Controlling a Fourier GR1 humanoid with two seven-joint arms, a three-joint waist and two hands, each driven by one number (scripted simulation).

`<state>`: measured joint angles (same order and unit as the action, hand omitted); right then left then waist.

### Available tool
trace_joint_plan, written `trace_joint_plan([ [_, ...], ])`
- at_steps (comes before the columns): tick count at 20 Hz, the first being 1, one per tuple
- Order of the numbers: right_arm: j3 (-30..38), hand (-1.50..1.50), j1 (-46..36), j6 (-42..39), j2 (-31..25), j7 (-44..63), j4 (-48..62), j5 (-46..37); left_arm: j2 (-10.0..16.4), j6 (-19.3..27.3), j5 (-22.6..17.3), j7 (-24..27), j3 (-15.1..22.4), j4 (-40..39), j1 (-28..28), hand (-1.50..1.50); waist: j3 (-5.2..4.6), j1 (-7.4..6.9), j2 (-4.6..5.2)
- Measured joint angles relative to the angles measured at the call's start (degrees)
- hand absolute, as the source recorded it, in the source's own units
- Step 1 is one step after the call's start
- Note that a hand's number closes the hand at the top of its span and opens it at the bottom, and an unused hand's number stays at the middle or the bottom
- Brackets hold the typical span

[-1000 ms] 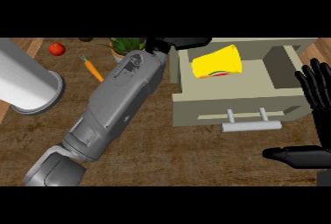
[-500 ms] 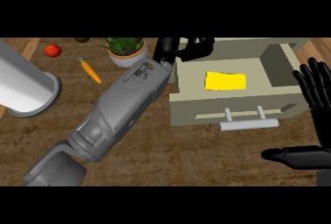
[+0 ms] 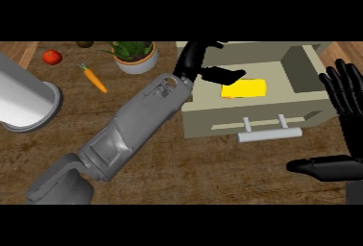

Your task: Pick up the cup, place it into the drawer and close the drawer

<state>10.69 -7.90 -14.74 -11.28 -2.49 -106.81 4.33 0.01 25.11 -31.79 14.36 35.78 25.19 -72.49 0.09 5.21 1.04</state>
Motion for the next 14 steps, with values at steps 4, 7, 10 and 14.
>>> trace_joint_plan([
  [4,0.22,-1.50,-1.13,0.07,0.12,0.62,0.15,0.93,0.00,3.18,-1.39,1.02,2.60,1.15,0.73,-1.50,-0.02,0.11,0.08],
  [7,0.46,-1.50,-2.21,-1.22,0.27,1.81,0.21,4.30,-0.01,3.72,-2.59,3.62,2.23,1.59,0.31,-1.50,-0.03,-0.29,0.04],
  [10,0.52,1.50,-1.02,-3.90,0.19,2.30,-0.57,8.33,-0.01,4.43,-4.29,6.17,1.98,3.30,0.71,-1.50,-0.03,-0.47,-0.11],
  [14,0.13,1.50,1.10,-6.86,-1.19,2.91,-2.94,10.08,0.00,4.74,-6.30,7.98,0.42,4.96,0.15,-1.50,-0.05,-1.60,-0.44],
])
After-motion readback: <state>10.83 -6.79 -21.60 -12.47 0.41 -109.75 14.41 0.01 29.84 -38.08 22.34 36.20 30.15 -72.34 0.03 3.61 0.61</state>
